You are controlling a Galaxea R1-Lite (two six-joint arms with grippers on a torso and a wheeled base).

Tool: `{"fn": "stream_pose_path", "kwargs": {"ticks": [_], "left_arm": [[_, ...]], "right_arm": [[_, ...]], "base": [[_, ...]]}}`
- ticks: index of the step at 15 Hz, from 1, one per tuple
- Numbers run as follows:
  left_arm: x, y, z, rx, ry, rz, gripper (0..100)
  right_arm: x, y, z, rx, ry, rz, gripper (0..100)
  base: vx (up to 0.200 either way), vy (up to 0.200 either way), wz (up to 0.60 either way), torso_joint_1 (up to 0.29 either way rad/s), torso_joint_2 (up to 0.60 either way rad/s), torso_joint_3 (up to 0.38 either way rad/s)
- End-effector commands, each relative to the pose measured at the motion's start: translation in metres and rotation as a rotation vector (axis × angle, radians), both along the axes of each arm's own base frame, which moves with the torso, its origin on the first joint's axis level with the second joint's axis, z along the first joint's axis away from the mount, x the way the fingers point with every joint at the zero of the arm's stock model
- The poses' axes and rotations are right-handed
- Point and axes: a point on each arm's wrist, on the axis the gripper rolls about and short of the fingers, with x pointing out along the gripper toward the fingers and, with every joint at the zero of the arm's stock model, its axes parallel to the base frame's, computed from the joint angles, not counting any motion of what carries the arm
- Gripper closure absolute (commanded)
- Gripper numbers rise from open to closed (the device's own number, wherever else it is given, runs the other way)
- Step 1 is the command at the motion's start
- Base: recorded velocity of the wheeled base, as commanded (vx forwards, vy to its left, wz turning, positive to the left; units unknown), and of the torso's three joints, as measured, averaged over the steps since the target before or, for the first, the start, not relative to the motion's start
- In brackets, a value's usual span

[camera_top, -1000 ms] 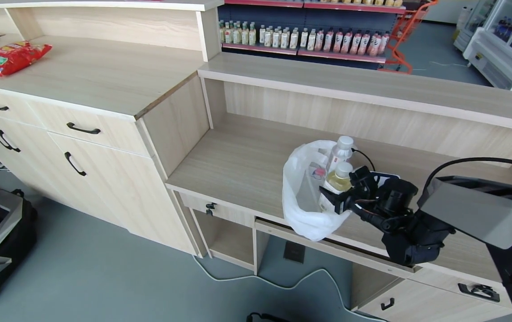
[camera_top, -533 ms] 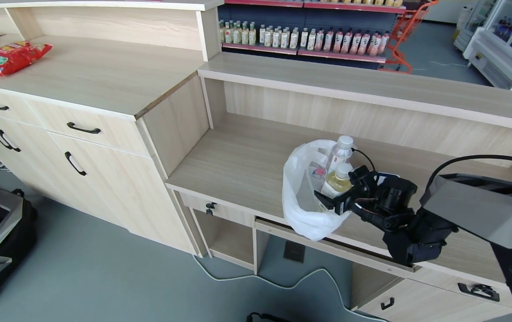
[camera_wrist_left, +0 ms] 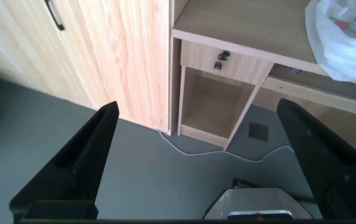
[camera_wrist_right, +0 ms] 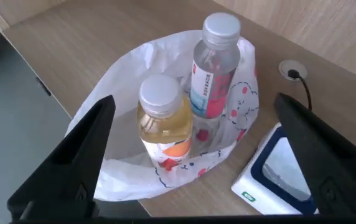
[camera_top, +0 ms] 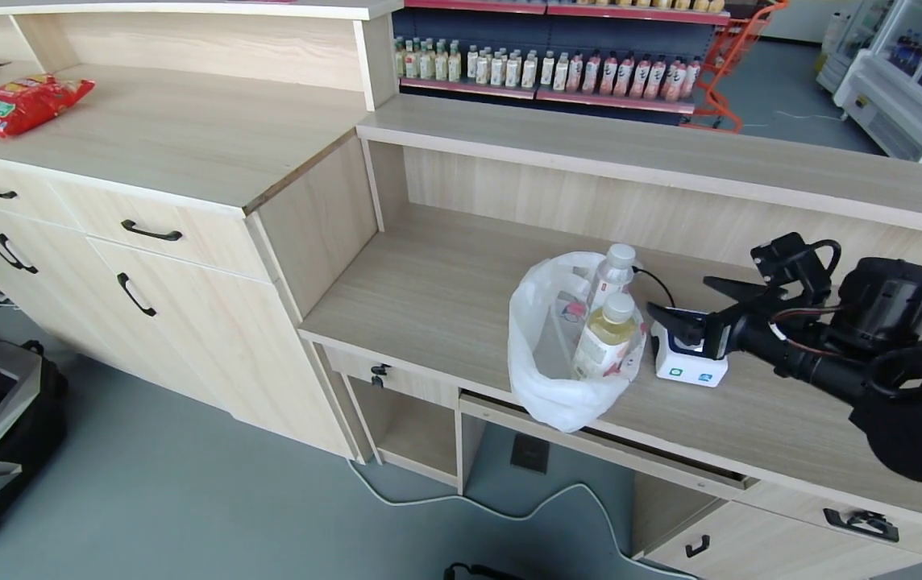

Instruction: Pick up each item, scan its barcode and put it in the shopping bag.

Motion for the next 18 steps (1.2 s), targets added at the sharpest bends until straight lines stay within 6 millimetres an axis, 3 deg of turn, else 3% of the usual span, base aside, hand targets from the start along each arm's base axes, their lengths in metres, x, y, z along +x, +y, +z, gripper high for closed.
{"fn": "stream_pose_path", "kwargs": {"ticks": [1,5,10,13,17,18], "left_arm": [[0.0,0.0,0.0,-0.001,0.0,0.0,0],[0.0,0.0,0.0,0.001,0.0,0.0,0],[0.0,0.0,0.0,-0.001,0.0,0.0,0],[0.0,0.0,0.0,-0.001,0.0,0.0,0],[0.0,0.0,0.0,-0.001,0.0,0.0,0],[0.0,0.0,0.0,-0.001,0.0,0.0,0]], "right_arm": [[-0.075,-0.042,0.034,-0.103,-0.085,-0.155,0],[-0.117,-0.073,0.054,-0.14,-0.012,-0.385,0],[-0.148,-0.083,0.063,-0.094,-0.025,-0.638,0],[-0.194,-0.069,0.039,0.041,0.016,-0.758,0],[-0.258,-0.04,-0.006,0.078,-0.026,-0.665,0],[-0.269,-0.038,-0.009,0.085,-0.056,-0.659,0]], "base": [[0.0,0.0,0.0,0.0,0.0,0.0],[0.0,0.0,-0.6,0.001,0.0,0.002],[0.0,0.0,-0.6,0.003,0.0,0.003],[0.0,0.0,0.0,-0.082,0.17,0.069],[0.0,0.0,0.0,0.0,0.0,0.0],[0.0,0.0,0.0,0.0,0.0,0.0]]}}
